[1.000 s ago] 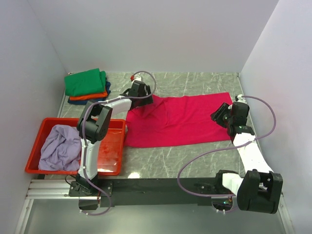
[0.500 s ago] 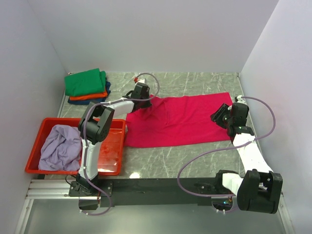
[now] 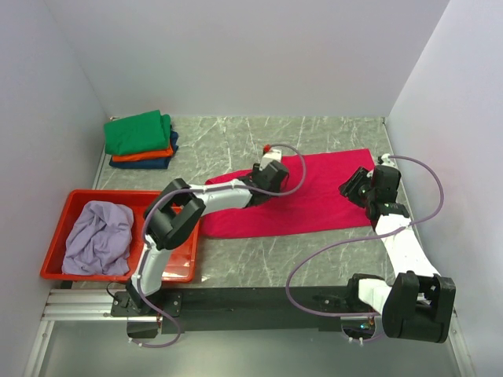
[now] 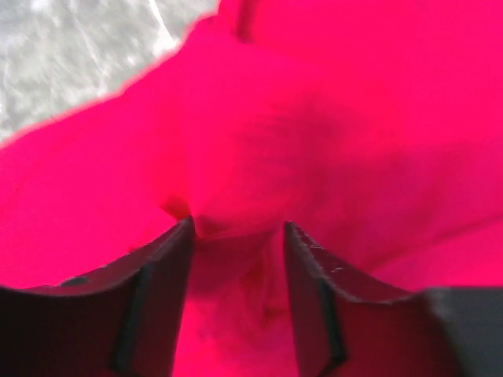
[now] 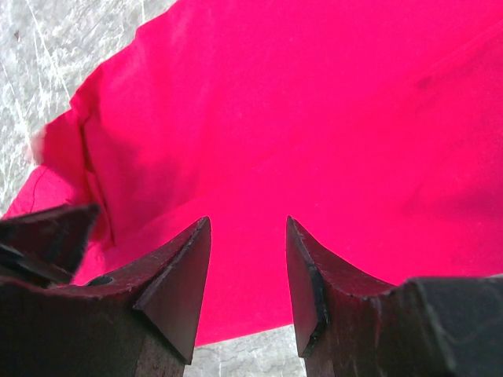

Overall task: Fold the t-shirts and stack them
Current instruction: Fold the tshirt

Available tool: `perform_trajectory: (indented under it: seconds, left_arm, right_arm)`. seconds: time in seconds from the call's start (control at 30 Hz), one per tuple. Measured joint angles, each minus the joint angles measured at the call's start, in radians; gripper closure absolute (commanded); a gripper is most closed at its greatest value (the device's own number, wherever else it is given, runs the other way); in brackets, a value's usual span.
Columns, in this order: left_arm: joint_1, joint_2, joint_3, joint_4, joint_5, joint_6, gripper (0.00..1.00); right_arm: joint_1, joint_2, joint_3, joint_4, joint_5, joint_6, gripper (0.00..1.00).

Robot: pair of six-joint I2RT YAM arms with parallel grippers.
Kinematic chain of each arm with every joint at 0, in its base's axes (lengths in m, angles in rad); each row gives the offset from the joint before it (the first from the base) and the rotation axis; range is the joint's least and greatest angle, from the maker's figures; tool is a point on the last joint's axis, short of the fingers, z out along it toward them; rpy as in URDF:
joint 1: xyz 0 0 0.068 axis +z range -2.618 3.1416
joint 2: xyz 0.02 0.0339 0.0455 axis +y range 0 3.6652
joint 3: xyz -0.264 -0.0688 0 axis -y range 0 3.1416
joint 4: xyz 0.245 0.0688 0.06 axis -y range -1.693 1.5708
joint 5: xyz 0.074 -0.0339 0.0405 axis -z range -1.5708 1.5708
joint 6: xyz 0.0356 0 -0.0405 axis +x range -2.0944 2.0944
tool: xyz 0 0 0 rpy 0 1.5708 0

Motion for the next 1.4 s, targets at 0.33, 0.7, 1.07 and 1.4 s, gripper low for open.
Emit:
perform_trajectory:
  seconds: [0.33, 0.7, 1.07, 1.4]
  left_arm:
    - [-0.024, -0.058, -0.038, -0.067, -0.071, -0.019, 0.26]
    - [0.051, -0.068, 0.006, -0.033, -0.050, 0.012, 0.32]
    - [0.124, -0.055, -0.055, -0.010, 0.138, -0.012, 0.39]
    - [0.149, -0.003, -0.045, 0.000, 0.211, -0.017, 0.48]
  right_arm:
    - [0.005, 0.005, 0.000, 0.000, 0.000, 0.000, 0.50]
    - [0.006, 0.008, 0.000, 0.000, 0.000, 0.000, 0.50]
    - [0.006, 0.014, 0.000, 0.000, 0.000, 0.000, 0.50]
    - [0.006, 0.016, 0.000, 0.000, 0.001, 0.000, 0.50]
